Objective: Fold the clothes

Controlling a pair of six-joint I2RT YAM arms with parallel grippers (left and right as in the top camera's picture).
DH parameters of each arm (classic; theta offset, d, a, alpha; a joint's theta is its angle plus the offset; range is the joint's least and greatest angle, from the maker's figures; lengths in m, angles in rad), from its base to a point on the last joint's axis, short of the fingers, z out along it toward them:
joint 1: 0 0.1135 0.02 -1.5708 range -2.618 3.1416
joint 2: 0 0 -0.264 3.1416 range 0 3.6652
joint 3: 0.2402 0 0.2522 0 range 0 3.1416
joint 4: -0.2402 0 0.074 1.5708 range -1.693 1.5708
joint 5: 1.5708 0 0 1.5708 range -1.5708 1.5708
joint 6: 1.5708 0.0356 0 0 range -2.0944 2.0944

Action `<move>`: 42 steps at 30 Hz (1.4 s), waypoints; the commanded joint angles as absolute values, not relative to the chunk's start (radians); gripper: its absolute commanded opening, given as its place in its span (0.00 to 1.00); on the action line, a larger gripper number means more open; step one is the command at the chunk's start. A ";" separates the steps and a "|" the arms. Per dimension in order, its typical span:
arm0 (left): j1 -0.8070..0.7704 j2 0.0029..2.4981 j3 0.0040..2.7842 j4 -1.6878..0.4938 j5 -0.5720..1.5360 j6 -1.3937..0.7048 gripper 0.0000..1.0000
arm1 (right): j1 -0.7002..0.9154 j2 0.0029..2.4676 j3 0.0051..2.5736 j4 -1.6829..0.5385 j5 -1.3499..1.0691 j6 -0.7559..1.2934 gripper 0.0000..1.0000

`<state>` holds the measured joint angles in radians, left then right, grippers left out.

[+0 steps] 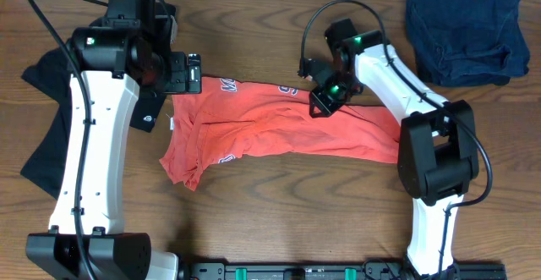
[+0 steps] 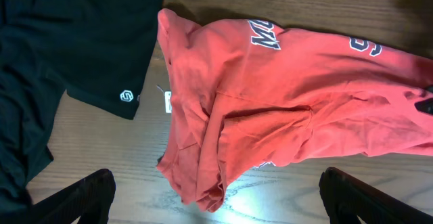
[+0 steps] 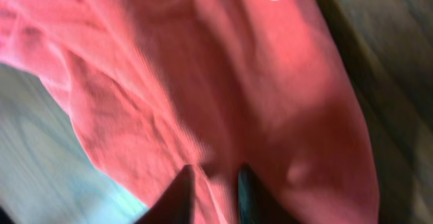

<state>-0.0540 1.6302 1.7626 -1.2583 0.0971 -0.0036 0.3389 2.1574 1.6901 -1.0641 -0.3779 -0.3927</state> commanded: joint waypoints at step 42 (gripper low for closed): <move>0.057 1.647 1.746 -1.273 0.081 -0.012 0.98 | 0.260 1.992 1.698 -1.344 -0.182 0.008 0.43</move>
